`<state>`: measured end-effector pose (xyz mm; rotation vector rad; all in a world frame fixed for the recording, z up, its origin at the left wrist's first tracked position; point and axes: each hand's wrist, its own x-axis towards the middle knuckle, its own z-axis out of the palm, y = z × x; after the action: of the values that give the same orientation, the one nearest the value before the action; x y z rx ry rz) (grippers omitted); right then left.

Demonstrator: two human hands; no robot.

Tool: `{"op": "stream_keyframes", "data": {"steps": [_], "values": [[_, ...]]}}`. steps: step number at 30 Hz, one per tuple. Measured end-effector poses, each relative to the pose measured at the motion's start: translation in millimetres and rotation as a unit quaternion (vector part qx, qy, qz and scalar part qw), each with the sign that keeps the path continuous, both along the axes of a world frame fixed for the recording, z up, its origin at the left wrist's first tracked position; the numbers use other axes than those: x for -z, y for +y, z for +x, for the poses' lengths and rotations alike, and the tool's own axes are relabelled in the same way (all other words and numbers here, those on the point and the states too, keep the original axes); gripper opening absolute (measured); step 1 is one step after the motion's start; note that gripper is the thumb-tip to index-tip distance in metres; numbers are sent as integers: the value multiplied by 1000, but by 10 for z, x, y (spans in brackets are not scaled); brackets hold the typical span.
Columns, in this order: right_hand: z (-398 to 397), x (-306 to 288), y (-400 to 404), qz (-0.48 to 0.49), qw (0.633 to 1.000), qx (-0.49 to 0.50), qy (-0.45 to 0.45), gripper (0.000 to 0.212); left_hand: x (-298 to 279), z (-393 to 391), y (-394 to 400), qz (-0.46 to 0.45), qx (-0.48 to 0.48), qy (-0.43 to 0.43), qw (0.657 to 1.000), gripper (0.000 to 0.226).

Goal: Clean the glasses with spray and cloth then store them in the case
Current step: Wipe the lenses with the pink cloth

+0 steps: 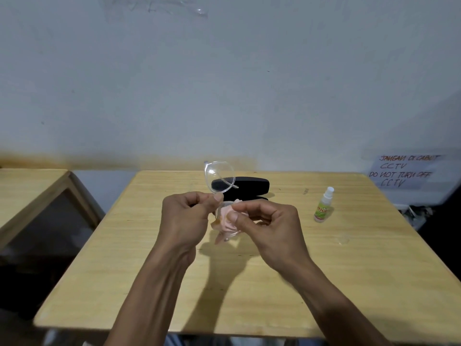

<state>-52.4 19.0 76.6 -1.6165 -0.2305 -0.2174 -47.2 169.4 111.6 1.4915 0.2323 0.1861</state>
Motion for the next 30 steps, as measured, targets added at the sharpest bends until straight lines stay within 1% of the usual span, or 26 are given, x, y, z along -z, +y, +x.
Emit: {"op": "stream_keyframes", "data": {"steps": [2,6,9,11,16,19,22,28,30], "values": [[16,-13,42,3,1000,2,-10,11,-30,-1,-51,-13,-7,-1,1000,18],[17,-31,93,26,999,5,-33,18,-76,-22,-103,-26,-14,-7,1000,19],[-1,0,132,7,999,14,-49,17,-57,-7,-101,-34,-32,-16,999,21],[-19,32,122,-12,999,20,-46,13,-49,10,-87,-31,-41,-21,998,21],[-72,36,-23,-36,998,26,-44,7,-58,28,-26,-20,-40,-30,999,19],[-42,2,-17,2,998,51,-49,10,-68,13,-85,-27,-31,-34,999,17],[-17,-51,41,58,996,50,-40,14,-77,-46,-191,-49,-24,-26,998,17],[-12,-91,117,107,994,34,-9,19,-174,-132,-285,-134,-37,-13,990,11],[-15,-82,150,123,992,31,8,19,-210,-157,-307,-147,-32,-17,988,17]]}}
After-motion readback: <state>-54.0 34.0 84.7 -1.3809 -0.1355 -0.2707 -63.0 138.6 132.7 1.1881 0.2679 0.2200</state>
